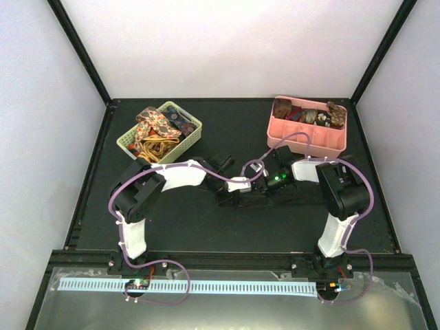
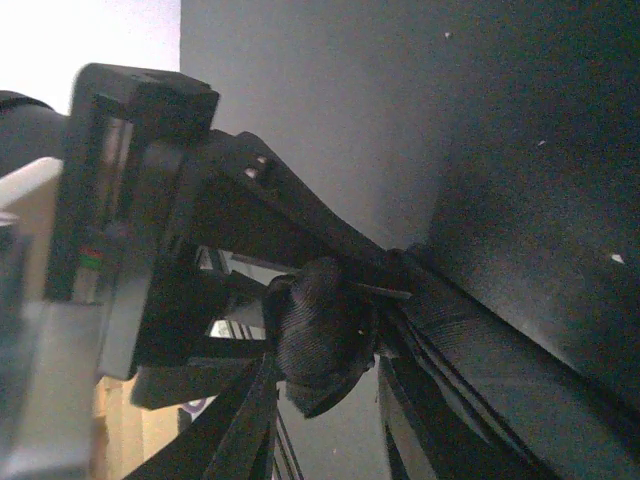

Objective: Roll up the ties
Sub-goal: Roll the tie at the center of the board.

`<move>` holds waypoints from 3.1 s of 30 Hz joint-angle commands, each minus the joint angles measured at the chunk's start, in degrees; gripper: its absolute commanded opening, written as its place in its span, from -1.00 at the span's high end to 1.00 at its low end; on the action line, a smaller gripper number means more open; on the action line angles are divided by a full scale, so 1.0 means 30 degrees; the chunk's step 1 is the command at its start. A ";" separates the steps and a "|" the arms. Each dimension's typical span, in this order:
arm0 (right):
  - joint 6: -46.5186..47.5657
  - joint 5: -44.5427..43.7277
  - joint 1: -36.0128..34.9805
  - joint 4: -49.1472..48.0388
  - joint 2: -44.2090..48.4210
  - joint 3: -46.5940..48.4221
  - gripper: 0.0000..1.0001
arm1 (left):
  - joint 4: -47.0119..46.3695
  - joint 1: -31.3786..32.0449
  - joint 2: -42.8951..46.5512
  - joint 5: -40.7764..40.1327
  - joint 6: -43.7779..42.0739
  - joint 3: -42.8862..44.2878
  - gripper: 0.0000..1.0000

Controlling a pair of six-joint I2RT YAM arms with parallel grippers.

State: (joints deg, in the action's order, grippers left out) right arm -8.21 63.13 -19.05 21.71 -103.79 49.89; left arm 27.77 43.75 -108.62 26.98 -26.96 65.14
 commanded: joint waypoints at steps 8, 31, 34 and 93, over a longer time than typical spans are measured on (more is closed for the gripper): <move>-0.1081 0.0359 -0.1089 -0.1486 -0.1130 0.0336 0.35 | 0.0513 0.0125 -0.0126 -0.0273 -0.0091 0.0799 0.35; -0.3449 0.1672 -0.1123 -0.4585 -0.2365 -0.0594 0.53 | 0.0452 0.0097 -0.0425 0.0018 0.0103 0.1051 0.37; -0.2985 0.2190 -0.1092 -0.4407 -0.1878 -0.0869 0.40 | 0.0454 0.0096 -0.0481 0.0079 0.0139 0.1053 0.37; 0.0132 -0.0078 -0.0656 -0.1146 -0.2631 -0.0815 0.97 | -0.2265 -0.0955 0.2050 0.1950 0.0521 -0.1289 -0.20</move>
State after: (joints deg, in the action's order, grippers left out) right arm -11.99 66.59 -21.45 12.27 -110.72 46.26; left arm 26.48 41.67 -107.31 30.22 -25.89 63.44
